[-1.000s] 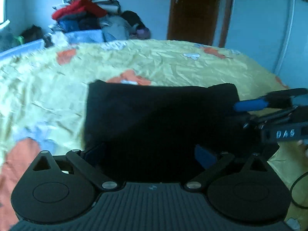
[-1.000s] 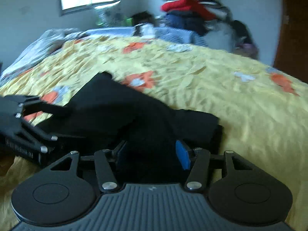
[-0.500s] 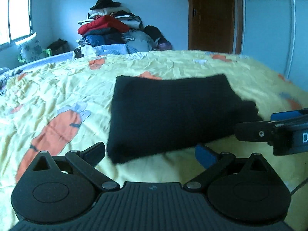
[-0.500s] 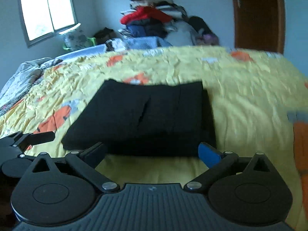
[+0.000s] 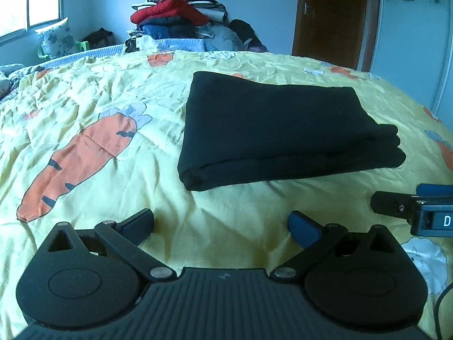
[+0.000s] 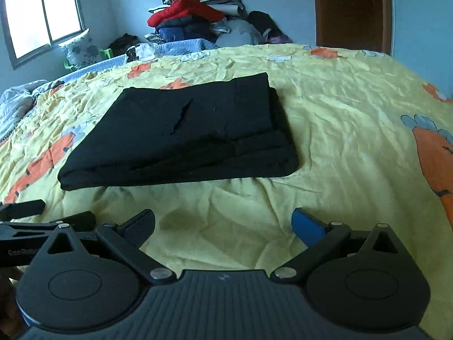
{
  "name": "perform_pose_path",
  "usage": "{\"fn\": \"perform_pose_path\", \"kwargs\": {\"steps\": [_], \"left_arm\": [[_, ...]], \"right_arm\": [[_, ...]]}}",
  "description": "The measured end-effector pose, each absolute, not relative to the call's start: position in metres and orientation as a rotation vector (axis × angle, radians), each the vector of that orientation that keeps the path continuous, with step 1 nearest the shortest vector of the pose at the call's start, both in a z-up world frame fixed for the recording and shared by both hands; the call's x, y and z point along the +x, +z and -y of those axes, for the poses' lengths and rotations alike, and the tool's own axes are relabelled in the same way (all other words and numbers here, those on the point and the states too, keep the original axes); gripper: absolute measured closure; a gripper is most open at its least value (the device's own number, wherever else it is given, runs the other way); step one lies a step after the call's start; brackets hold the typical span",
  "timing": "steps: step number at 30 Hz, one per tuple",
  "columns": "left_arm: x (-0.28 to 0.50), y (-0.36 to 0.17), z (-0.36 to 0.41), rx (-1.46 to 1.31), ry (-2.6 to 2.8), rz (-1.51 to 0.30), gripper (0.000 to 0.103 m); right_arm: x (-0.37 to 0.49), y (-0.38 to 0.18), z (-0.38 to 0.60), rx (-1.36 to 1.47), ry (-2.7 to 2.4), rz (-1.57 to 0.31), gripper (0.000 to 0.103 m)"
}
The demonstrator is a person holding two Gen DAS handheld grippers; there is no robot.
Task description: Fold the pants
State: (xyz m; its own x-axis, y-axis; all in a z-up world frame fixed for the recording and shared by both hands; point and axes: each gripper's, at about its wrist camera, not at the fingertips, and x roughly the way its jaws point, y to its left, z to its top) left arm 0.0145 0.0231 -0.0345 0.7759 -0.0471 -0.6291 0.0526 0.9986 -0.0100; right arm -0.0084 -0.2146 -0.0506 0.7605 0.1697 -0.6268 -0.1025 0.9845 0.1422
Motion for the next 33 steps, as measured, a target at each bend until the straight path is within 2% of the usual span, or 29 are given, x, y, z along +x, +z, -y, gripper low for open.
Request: {"fn": "perform_pose_path", "kwargs": {"steps": [14,33], "left_arm": [[0.011,-0.037,-0.018,0.006,-0.021,-0.675,0.000],[0.011,-0.037,-0.017,0.002,-0.015,-0.677,0.000]], "right_arm": [[-0.010,-0.059,0.197,-0.028,0.127,-0.660,0.000],[-0.010,-0.060,0.198,-0.030,0.128,-0.661,0.000]]}}
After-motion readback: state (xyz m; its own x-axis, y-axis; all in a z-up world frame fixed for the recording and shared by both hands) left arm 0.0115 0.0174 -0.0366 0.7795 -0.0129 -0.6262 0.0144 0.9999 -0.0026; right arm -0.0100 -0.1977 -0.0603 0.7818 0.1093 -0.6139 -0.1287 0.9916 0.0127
